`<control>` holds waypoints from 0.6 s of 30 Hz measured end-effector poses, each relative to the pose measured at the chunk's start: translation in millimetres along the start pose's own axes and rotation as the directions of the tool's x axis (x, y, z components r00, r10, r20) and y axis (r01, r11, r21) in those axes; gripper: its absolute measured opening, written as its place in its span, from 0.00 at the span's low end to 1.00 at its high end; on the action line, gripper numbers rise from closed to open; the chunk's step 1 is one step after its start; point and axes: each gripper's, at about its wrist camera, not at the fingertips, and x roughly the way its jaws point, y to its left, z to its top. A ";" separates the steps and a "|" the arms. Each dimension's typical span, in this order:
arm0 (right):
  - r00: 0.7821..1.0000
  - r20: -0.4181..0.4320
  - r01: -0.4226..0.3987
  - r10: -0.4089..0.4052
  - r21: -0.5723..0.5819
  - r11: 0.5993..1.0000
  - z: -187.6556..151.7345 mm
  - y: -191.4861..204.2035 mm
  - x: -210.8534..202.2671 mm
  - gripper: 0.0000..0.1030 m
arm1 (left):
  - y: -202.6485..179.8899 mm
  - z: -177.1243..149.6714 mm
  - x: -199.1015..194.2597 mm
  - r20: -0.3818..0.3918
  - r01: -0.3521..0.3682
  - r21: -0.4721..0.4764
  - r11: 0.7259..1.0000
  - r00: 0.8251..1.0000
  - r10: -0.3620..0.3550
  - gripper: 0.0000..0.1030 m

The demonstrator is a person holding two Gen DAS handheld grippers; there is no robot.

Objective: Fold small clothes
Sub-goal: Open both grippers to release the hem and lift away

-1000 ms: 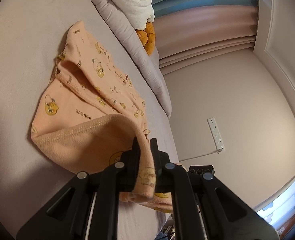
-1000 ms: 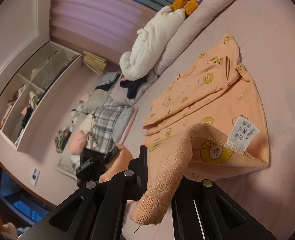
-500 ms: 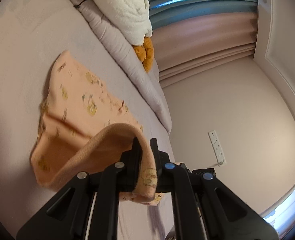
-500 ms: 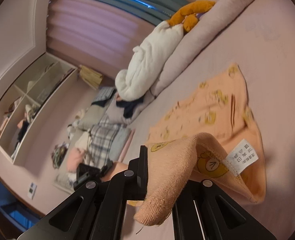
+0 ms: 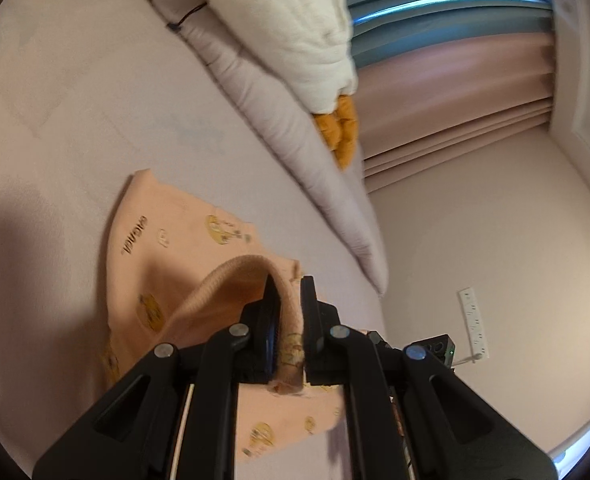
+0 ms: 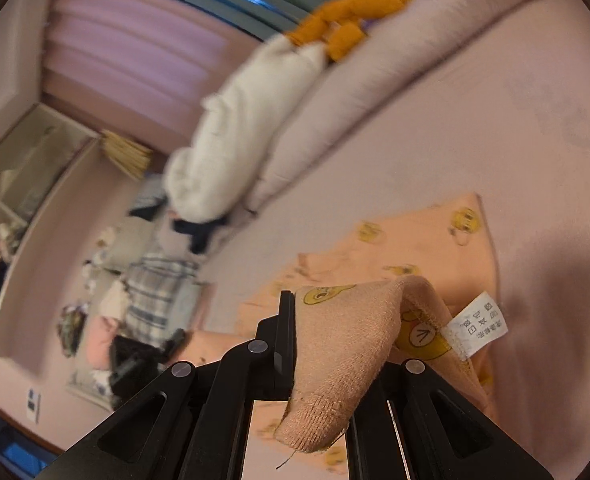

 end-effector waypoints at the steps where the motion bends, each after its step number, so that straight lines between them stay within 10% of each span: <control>1: 1.000 -0.015 0.004 -0.004 0.010 1.000 1.5 -3.9 4.1 0.05 | 4.8 3.6 7.3 -0.010 -0.018 -0.008 1.000 1.000 0.018 0.06; 7: 0.997 -0.070 -0.012 0.023 0.152 0.988 15.5 -32.2 21.6 0.05 | 31.3 24.3 35.7 -0.028 -0.079 -0.117 0.990 0.997 0.076 0.06; 11: 0.997 -0.047 -0.043 0.065 0.365 0.930 31.6 -61.4 29.9 0.05 | 66.4 43.4 47.4 0.014 -0.064 -0.379 0.923 0.997 0.075 0.09; 16: 0.995 0.090 -0.080 0.041 0.485 0.871 45.0 -83.0 13.1 0.52 | 63.6 64.6 39.7 0.050 -0.085 -0.360 0.929 0.993 0.110 0.29; 18: 0.990 0.138 -0.082 0.021 0.460 0.884 47.3 -83.7 -3.1 0.54 | 59.4 69.0 30.0 0.076 -0.105 -0.336 0.936 0.988 0.138 0.43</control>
